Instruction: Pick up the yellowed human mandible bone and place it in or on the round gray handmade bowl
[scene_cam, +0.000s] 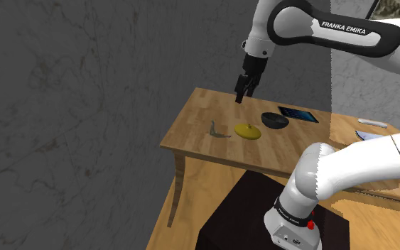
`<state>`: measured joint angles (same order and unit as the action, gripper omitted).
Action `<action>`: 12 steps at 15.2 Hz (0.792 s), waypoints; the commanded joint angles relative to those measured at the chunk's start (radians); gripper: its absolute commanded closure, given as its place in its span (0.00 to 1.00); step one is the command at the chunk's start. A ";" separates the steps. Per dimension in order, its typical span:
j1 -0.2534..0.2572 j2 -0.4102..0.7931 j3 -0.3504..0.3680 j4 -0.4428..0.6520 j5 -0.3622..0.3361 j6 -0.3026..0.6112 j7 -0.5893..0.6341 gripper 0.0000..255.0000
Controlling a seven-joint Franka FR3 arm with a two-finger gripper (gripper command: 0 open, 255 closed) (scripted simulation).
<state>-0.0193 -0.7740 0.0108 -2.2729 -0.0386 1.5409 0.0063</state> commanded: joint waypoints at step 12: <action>0.107 0.155 -0.372 -0.118 -0.047 0.252 -0.638 0.00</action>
<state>0.0753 -0.6479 -0.3242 -2.3948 -0.0853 1.7728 -0.5604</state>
